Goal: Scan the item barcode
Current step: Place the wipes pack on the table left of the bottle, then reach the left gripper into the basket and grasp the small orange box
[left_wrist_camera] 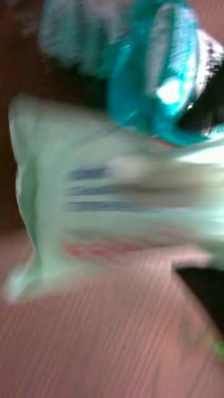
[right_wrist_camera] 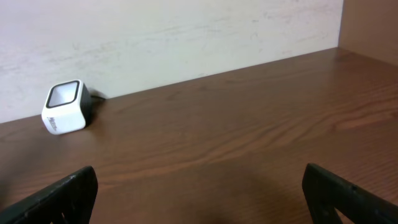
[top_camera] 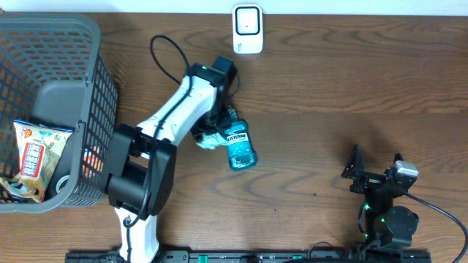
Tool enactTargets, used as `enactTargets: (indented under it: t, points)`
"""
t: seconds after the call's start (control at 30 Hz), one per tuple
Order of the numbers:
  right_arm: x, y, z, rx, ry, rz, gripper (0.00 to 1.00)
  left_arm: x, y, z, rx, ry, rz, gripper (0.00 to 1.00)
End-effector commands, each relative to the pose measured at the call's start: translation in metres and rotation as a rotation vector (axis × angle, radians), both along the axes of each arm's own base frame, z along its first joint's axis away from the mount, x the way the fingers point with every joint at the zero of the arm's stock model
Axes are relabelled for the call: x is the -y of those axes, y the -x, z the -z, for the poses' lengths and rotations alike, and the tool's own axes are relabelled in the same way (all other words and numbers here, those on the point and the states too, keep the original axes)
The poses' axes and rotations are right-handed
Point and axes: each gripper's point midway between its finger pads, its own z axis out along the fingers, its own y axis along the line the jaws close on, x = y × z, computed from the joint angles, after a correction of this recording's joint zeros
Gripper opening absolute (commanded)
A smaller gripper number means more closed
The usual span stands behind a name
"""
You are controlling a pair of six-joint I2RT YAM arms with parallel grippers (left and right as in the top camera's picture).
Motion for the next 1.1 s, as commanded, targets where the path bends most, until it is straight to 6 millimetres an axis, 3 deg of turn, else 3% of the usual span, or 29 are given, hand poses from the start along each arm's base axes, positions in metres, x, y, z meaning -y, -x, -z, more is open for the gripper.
enactTargets:
  t: [0.0, 0.1, 0.17, 0.33, 0.5, 0.57, 0.63, 0.7, 0.8, 0.93, 1.07]
  points:
    - [-0.001, 0.0, 0.001, -0.001, -0.007, -0.002, 0.99, -0.001, 0.005, -0.01, 0.006, -0.012, 0.018, 0.98]
    - [-0.001, 0.0, 0.001, -0.001, -0.007, -0.002, 0.99, -0.011, 0.0, -0.035, 0.037, 0.008, 0.049, 0.98]
    - [-0.001, 0.0, 0.001, -0.001, -0.007, -0.002, 0.99, -0.022, -0.008, -0.065, 0.085, 0.029, 0.063, 0.98]
    - [-0.001, 0.0, 0.001, -0.001, -0.007, -0.002, 0.99, -0.063, -0.033, -0.172, 0.351, 0.097, 0.024, 0.98]
    - [-0.001, 0.0, 0.001, -0.001, -0.007, -0.002, 0.99, -0.122, -0.043, -0.285, 0.733, 0.107, -0.037, 0.98]
    - [-0.001, 0.0, 0.001, -0.001, -0.007, -0.002, 0.99, -0.148, -0.039, -0.318, 0.861, 0.062, -0.021, 0.98]
    - [-0.001, 0.0, 0.001, -0.001, -0.007, -0.002, 0.99, -0.173, -0.029, -0.338, 0.925, -0.007, 0.008, 0.98]
    - [-0.001, 0.0, 0.001, -0.001, -0.007, -0.002, 0.99, -0.21, -0.013, -0.344, 0.926, -0.101, -0.078, 0.98]
    - [-0.001, 0.0, 0.001, -0.001, -0.007, -0.002, 0.99, -0.258, 0.013, -0.331, 0.845, -0.192, -0.272, 0.98]
    - [-0.001, 0.0, 0.001, -0.001, -0.007, -0.002, 0.99, -0.303, 0.04, -0.287, 0.667, -0.202, -0.528, 0.98]
    - [-0.001, 0.0, 0.001, -0.001, -0.007, -0.002, 0.99, -0.321, 0.05, -0.239, 0.506, -0.145, -0.632, 0.98]
